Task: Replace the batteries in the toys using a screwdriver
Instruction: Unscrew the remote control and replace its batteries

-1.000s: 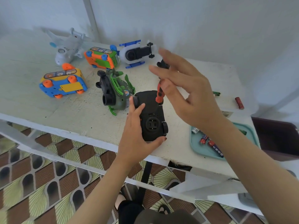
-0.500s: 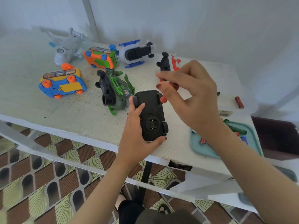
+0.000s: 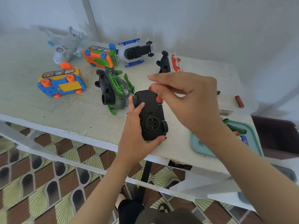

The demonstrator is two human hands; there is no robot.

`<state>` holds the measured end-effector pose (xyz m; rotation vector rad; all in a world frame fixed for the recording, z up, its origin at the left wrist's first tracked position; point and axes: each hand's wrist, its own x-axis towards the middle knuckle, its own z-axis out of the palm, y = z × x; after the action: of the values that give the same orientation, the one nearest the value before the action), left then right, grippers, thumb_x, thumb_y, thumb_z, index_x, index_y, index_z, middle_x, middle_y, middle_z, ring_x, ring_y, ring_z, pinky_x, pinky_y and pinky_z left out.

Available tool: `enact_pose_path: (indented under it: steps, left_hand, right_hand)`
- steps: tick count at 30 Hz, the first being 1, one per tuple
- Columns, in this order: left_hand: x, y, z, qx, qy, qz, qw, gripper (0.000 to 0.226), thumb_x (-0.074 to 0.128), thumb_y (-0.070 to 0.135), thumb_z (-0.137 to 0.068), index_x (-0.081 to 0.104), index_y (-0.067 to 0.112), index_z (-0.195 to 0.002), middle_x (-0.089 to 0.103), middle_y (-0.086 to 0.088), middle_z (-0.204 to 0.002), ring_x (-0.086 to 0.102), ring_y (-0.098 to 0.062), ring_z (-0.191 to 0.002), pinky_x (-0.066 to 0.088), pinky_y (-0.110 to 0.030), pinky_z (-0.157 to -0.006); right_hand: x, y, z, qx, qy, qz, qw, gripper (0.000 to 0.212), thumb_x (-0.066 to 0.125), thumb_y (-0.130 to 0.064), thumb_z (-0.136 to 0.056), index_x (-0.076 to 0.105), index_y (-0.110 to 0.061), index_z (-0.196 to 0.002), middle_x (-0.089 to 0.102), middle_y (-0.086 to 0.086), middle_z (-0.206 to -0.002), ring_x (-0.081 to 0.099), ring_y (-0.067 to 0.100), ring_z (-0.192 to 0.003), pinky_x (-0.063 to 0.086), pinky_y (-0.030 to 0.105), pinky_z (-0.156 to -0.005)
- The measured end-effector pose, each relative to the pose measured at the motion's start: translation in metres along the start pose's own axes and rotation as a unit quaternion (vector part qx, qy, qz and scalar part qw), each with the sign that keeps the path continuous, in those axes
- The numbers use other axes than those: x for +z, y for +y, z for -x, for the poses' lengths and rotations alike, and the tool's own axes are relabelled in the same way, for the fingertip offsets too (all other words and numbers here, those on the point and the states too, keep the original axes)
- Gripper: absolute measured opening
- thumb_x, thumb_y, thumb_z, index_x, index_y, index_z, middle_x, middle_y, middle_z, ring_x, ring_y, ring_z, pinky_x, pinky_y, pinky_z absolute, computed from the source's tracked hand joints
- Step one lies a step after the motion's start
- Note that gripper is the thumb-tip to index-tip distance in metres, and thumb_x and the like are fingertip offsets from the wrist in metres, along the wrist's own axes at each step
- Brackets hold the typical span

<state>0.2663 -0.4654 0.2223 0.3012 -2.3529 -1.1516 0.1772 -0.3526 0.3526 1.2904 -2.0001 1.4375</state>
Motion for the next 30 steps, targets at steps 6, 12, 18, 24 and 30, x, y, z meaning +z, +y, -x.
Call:
enact_pose_path:
  steps: [6, 12, 18, 24, 30]
  left_hand:
    - [-0.001, 0.002, 0.001, -0.006, -0.001, 0.004, 1.000, 0.104, 0.084, 0.041, -0.067, 0.024, 0.019, -0.150, -0.012, 0.018, -0.160, 0.014, -0.009, -0.149, 0.034, -0.035, -0.115]
    - [-0.001, 0.002, 0.002, -0.012, -0.003, 0.006, 1.000, 0.106, 0.088, 0.034, -0.067, 0.023, 0.020, -0.150, -0.012, 0.016, -0.161, 0.016, -0.011, -0.149, 0.035, -0.041, -0.114]
    - [-0.001, 0.002, 0.001, -0.005, -0.002, -0.001, 1.000, 0.106, 0.086, 0.038, -0.068, 0.023, 0.019, -0.150, -0.015, 0.023, -0.158, 0.013, -0.010, -0.149, 0.034, -0.039, -0.116]
    - [-0.001, 0.002, 0.001, -0.005, -0.003, -0.003, 1.000, 0.106, 0.087, 0.037, -0.067, 0.023, 0.018, -0.150, -0.013, 0.017, -0.160, 0.015, -0.011, -0.149, 0.032, -0.032, -0.115]
    - [-0.001, 0.002, 0.001, 0.001, 0.000, 0.003, 1.000, 0.104, 0.074, 0.055, -0.066, 0.022, 0.020, -0.150, -0.015, 0.022, -0.159, 0.014, -0.010, -0.149, 0.035, -0.038, -0.115]
  right_hand:
    - [0.002, 0.007, 0.001, 0.007, 0.061, 0.155, 0.986, 0.024, 0.067, -0.027, -0.088, 0.073, -0.010, -0.073, 0.063, 0.004, -0.059, 0.056, 0.017, -0.055, 0.048, 0.035, -0.053]
    - [0.000, 0.006, 0.006, 0.011, 0.021, 0.189, 0.982, 0.040, 0.047, -0.034, -0.096, 0.065, -0.003, -0.116, 0.063, 0.002, -0.082, 0.056, 0.013, -0.072, 0.046, 0.022, -0.065]
    - [-0.024, 0.004, -0.001, 0.000, -0.153, 0.045, 0.987, 0.046, 0.046, -0.001, -0.093, 0.045, -0.002, -0.139, 0.066, 0.008, -0.102, 0.060, 0.016, -0.096, 0.049, 0.023, -0.090]
    - [-0.029, 0.000, -0.005, -0.061, -0.190, 0.098, 0.975, 0.025, 0.059, -0.010, -0.090, 0.068, -0.013, -0.114, 0.068, -0.002, -0.089, 0.062, 0.011, -0.084, 0.050, 0.028, -0.078]
    - [-0.027, -0.007, -0.016, 0.006, -0.181, 0.180, 0.967, 0.021, 0.056, -0.033, -0.087, 0.069, -0.016, -0.089, 0.067, -0.001, -0.072, 0.061, 0.020, -0.071, 0.053, 0.041, -0.068]
